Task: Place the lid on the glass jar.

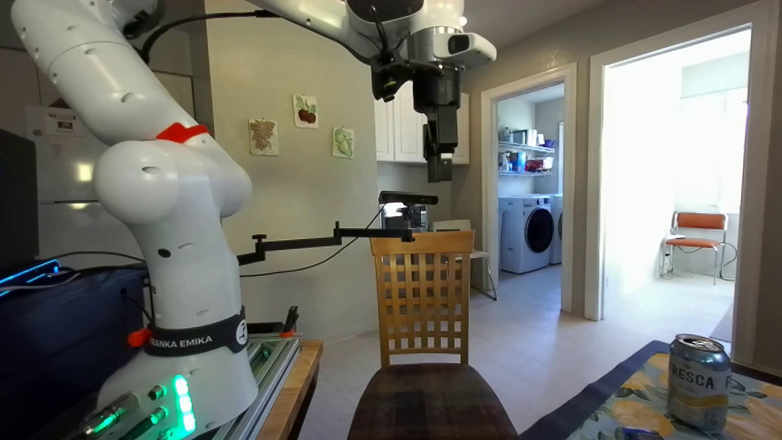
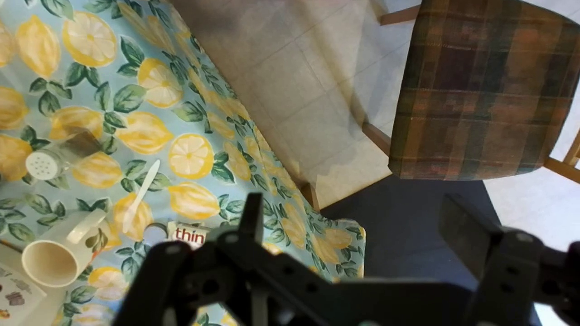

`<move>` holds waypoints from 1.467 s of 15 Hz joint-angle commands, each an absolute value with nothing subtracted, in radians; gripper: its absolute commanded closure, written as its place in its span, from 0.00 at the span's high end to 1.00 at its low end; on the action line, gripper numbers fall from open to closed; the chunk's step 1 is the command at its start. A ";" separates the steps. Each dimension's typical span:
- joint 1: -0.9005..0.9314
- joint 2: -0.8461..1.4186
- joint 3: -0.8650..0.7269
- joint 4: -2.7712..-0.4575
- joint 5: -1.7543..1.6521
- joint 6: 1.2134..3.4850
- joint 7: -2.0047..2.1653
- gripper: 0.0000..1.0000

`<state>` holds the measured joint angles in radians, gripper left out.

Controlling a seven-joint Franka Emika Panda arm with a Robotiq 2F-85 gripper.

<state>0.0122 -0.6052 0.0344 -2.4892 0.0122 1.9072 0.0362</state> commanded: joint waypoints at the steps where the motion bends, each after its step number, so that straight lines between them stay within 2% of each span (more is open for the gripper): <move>1: 0.011 -0.572 0.045 -2.492 0.006 2.000 0.053 1.00; 11: -0.097 -0.265 -0.007 -2.402 -0.049 2.285 0.117 1.00; 18: -0.141 -0.070 -0.088 -2.300 -0.031 2.335 0.113 1.00; 22: -0.137 -0.080 -0.101 -2.320 -0.035 2.341 0.111 1.00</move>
